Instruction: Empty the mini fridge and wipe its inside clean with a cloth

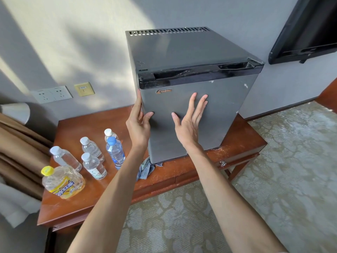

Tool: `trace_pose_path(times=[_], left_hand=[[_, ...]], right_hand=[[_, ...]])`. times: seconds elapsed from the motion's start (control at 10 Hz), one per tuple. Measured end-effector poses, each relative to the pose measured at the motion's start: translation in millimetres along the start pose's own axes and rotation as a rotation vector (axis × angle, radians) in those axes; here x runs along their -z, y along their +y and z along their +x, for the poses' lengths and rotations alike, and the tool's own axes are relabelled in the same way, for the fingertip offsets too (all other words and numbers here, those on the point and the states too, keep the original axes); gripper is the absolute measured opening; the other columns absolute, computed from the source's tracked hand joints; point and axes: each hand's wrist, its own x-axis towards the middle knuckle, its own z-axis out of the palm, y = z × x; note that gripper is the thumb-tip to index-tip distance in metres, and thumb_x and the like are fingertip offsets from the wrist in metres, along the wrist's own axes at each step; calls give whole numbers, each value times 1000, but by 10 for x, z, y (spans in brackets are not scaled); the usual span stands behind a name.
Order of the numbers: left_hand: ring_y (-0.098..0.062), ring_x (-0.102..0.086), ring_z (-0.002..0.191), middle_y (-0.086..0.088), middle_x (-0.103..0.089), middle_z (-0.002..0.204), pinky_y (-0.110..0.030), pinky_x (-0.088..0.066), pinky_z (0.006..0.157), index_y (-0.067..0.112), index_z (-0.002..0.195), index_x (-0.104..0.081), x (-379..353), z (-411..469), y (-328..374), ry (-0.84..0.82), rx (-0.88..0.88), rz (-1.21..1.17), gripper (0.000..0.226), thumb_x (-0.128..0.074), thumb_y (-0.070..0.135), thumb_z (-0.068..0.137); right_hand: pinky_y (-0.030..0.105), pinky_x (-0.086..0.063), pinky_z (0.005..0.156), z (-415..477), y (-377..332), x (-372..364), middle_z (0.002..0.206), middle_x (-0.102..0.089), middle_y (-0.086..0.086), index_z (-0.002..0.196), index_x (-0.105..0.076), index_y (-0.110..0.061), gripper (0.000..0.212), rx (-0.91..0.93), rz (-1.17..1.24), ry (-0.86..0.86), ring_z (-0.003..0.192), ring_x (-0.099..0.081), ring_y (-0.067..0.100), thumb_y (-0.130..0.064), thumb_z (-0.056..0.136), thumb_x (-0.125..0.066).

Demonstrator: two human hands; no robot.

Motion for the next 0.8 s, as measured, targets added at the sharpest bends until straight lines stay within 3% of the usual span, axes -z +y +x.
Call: trace_pose_path(times=[0.2, 0.3, 0.4, 0.5, 0.6, 0.7, 0.8], left_hand=[[7, -47, 143, 50, -50, 140, -44, -43, 124, 19, 161, -40, 57, 13, 49, -52, 46, -11, 72, -70, -1, 99], [1, -47, 146, 48, -50, 142, -46, -43, 124, 22, 161, -41, 67, 15, 61, -57, 52, -11, 72, -70, 0, 99], [-8, -45, 151, 49, -48, 143, -46, -39, 126, 24, 161, -41, 30, -17, 89, -49, 82, -36, 72, -66, -6, 100], [-9, -47, 150, 39, -51, 149, -46, -41, 125, 42, 160, -39, 0, -34, 103, -30, 121, -33, 77, -67, 2, 101], [-11, -46, 151, 13, -50, 161, -45, -41, 126, 68, 154, -24, -25, -106, 160, -66, 161, 5, 87, -75, 25, 98], [-7, -43, 151, 20, -44, 160, -39, -41, 126, 50, 164, -20, -29, -163, 307, -99, 189, 30, 92, -79, 33, 96], [-9, -48, 144, 26, -44, 154, -27, -49, 113, 39, 166, -26, 89, -495, 384, -102, 269, 108, 89, -80, 35, 95]], right_hand=[[32, -9, 121, -24, 8, 76, 165, 25, 9, 160, 4, -23, 89, -2, -31, -42, 155, 14, 29, -37, 98, -58], [36, -16, 122, -20, 1, 93, 165, 28, 6, 160, 7, -26, 91, -7, -29, -57, 155, 16, 27, -38, 98, -58], [32, -11, 120, -40, 18, 131, 164, 28, 6, 161, 6, -25, 89, 5, -38, -78, 155, 16, 27, -38, 99, -58], [36, -11, 123, -32, 113, 213, 165, 28, 6, 161, 4, -26, 86, 66, -71, -115, 155, 16, 26, -38, 100, -56], [43, -20, 124, -87, 269, 331, 165, 27, 3, 160, 4, -31, 83, 119, -127, -193, 155, 12, 24, -38, 101, -54], [46, -22, 124, -46, 373, 428, 166, 22, 7, 161, -1, -29, 81, 199, -176, -213, 156, 8, 27, -39, 101, -54], [47, -21, 121, -223, 530, 543, 168, 14, 2, 161, -1, -31, 80, 196, -82, -331, 156, -2, 27, -38, 101, -53]])
